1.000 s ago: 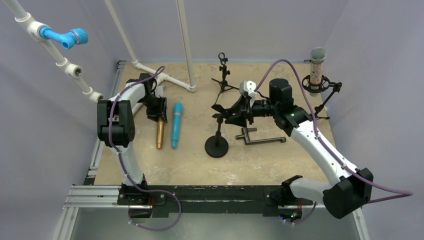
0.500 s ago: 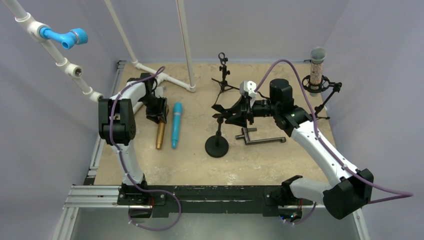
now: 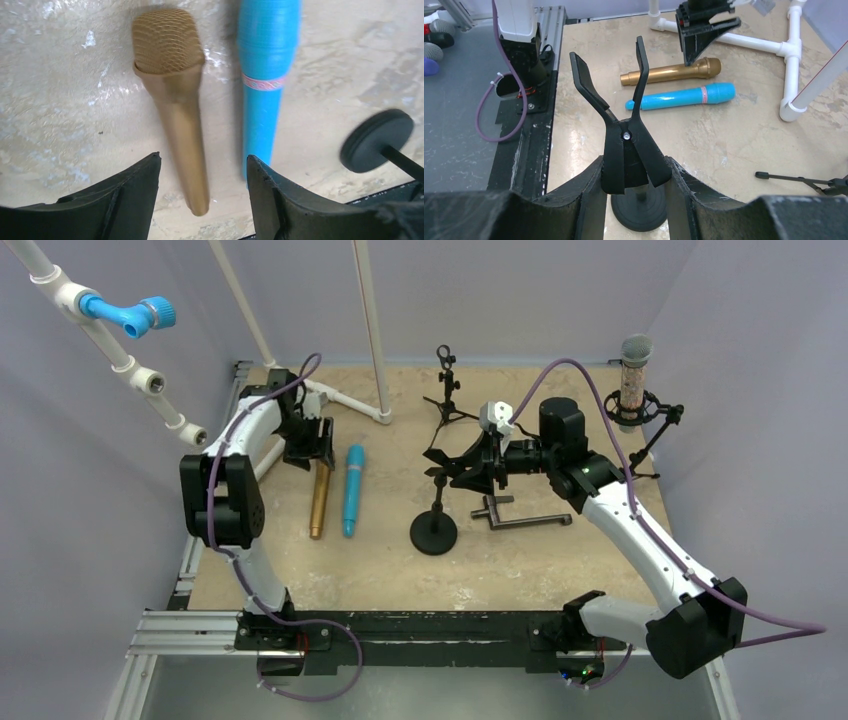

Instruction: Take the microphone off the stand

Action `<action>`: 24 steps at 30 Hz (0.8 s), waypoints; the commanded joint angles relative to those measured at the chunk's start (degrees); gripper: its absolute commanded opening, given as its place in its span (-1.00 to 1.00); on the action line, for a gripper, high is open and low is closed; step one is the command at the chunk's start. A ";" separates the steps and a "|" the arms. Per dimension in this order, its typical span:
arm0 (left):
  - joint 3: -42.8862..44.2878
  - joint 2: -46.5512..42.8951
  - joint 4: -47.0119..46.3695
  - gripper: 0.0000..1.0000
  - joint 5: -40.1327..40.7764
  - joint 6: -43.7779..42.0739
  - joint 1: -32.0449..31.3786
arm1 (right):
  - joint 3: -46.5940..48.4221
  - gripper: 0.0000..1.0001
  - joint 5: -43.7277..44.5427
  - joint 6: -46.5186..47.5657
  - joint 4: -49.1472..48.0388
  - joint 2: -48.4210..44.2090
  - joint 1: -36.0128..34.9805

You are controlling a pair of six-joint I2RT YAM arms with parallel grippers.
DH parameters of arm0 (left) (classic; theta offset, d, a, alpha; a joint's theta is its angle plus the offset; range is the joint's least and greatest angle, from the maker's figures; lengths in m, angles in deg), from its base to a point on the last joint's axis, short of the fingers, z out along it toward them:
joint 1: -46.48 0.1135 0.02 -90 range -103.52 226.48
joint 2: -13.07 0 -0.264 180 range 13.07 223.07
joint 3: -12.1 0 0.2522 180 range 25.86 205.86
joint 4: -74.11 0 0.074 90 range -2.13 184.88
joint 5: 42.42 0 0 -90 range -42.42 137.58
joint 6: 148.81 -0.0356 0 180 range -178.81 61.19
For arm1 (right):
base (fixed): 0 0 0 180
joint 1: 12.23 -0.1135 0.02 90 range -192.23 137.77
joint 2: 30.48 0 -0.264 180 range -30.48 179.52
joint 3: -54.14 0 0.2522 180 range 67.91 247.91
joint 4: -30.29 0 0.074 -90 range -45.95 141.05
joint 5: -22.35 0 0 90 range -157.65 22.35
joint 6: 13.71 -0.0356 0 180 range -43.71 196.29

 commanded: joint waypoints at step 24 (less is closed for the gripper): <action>-19.73 -29.97 -37.93 0.20 -43.02 -14.75 -21.01 | 9.32 -1.00 9.92 -19.79 -7.33 8.14 0.53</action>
